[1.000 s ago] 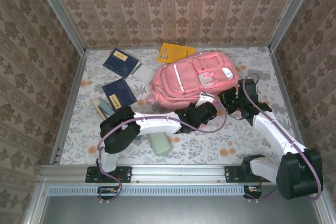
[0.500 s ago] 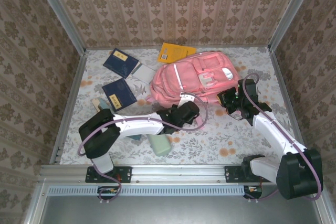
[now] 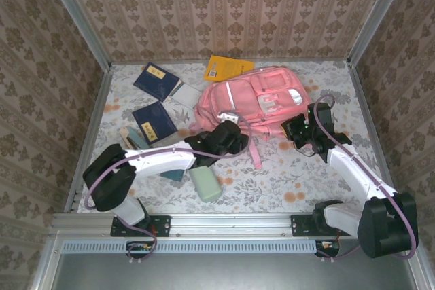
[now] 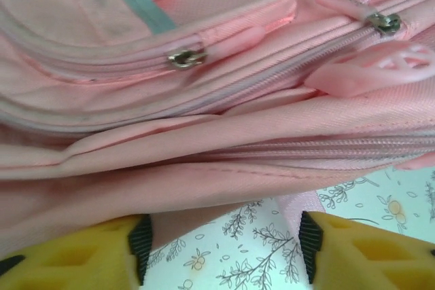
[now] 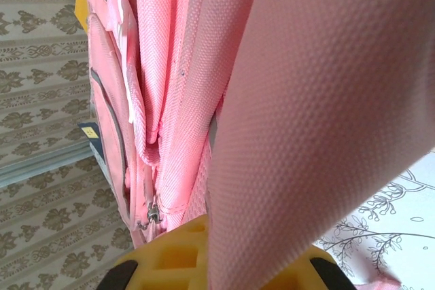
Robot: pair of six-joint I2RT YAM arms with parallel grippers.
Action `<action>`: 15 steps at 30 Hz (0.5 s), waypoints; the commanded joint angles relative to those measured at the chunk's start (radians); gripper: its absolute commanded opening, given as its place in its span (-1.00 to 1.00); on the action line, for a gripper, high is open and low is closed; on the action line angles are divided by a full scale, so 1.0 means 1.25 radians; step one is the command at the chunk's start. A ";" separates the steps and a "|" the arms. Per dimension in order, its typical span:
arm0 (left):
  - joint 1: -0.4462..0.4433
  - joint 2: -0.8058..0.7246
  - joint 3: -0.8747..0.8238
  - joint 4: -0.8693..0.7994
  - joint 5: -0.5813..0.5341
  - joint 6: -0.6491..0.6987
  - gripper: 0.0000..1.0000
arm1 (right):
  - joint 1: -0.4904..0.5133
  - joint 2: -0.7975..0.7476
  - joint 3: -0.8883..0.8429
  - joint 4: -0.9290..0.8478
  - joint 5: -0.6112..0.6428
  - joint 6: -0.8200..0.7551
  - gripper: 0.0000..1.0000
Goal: Pack the student bag
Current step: Unzip the student bag at the top-right of the table.
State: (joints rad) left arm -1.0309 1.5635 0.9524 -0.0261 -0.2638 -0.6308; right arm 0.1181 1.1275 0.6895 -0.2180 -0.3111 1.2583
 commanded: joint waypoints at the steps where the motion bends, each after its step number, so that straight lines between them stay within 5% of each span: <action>1: 0.044 -0.047 -0.044 0.008 0.038 -0.068 0.52 | -0.011 -0.021 0.024 -0.032 -0.020 -0.020 -1.00; 7: 0.171 -0.082 -0.131 0.121 0.226 -0.255 0.67 | -0.011 -0.022 0.029 -0.038 -0.027 -0.047 -1.00; 15: 0.203 0.003 -0.074 0.061 0.307 -0.349 0.79 | -0.012 -0.012 0.023 -0.014 -0.048 -0.064 -1.00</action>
State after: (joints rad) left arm -0.7780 1.5269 0.8211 0.0696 0.0425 -0.9848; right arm 0.1013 1.1275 0.6895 -0.2661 -0.3134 1.2030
